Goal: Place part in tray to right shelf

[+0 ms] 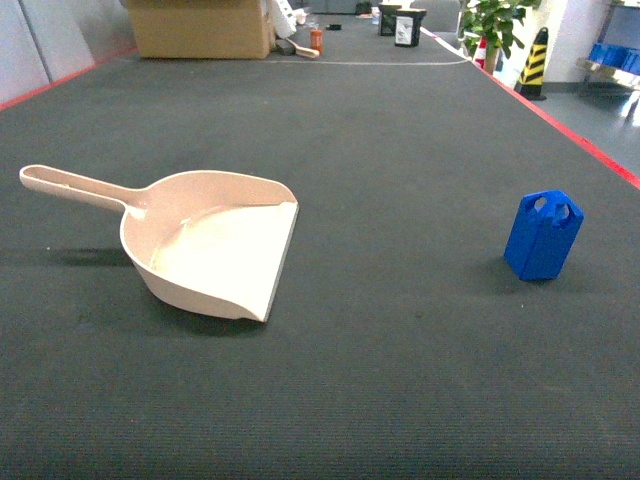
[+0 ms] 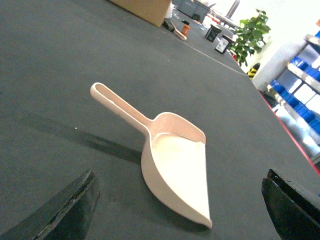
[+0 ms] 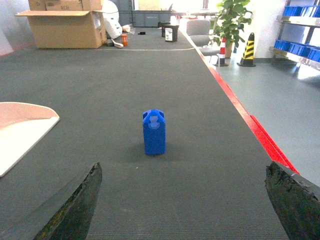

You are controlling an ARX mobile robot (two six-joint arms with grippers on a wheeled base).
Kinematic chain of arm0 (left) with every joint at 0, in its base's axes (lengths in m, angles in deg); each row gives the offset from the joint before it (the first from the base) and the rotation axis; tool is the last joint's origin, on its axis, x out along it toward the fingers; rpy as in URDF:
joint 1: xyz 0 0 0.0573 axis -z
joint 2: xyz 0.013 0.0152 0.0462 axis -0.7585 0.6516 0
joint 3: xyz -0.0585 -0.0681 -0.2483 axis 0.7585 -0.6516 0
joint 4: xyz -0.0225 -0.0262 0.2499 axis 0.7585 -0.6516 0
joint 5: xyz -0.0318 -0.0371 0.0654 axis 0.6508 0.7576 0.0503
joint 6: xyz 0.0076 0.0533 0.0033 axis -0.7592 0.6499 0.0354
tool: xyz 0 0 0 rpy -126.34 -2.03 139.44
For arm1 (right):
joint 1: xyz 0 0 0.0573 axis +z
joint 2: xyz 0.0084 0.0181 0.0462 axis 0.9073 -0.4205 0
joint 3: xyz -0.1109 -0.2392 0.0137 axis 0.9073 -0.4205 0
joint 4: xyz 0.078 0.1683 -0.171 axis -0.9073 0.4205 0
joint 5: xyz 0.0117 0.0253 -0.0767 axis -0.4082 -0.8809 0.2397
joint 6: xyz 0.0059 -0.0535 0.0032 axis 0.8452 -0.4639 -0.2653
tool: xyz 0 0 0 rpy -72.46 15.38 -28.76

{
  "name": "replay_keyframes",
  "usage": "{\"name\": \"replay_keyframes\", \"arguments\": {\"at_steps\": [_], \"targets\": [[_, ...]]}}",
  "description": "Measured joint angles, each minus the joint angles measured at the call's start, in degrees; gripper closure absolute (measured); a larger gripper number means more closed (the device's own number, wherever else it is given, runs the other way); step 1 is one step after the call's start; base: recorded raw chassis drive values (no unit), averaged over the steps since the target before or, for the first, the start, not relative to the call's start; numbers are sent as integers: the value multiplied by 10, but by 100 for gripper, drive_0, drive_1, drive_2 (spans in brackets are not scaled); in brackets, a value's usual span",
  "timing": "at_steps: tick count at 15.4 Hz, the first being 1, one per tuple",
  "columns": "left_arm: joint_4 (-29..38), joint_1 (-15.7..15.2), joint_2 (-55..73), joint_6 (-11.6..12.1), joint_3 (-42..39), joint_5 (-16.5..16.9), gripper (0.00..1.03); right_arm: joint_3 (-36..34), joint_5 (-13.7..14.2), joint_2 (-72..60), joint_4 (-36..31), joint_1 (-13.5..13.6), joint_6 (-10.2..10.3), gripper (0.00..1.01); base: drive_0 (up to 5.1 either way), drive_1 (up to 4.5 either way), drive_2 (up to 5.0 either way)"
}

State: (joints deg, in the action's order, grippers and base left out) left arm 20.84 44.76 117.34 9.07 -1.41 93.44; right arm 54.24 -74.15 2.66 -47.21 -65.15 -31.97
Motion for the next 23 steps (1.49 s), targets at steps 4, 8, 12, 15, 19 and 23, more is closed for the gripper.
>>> {"name": "replay_keyframes", "arguments": {"at_steps": [4,8,12,15,19,23], "targets": [[195,-8,556,-281,227,-14,5,0,0,0,0,0,0,3,0,0,0],[200,-9,554,-286,226,-14,5,0,0,0,0,0,0,3,0,0,0],[245,-11,560,-295,219,6,5,0,0,0,0,0,0,3,0,0,0],[299,-12,572,-299,216,36,5,0,0,0,0,0,0,3,0,0,0],[313,-11,592,-308,231,43,5,0,0,0,0,0,0,3,0,0,0],[309,-8,618,-310,259,49,5,0,0,0,0,0,0,3,0,0,0]]}}
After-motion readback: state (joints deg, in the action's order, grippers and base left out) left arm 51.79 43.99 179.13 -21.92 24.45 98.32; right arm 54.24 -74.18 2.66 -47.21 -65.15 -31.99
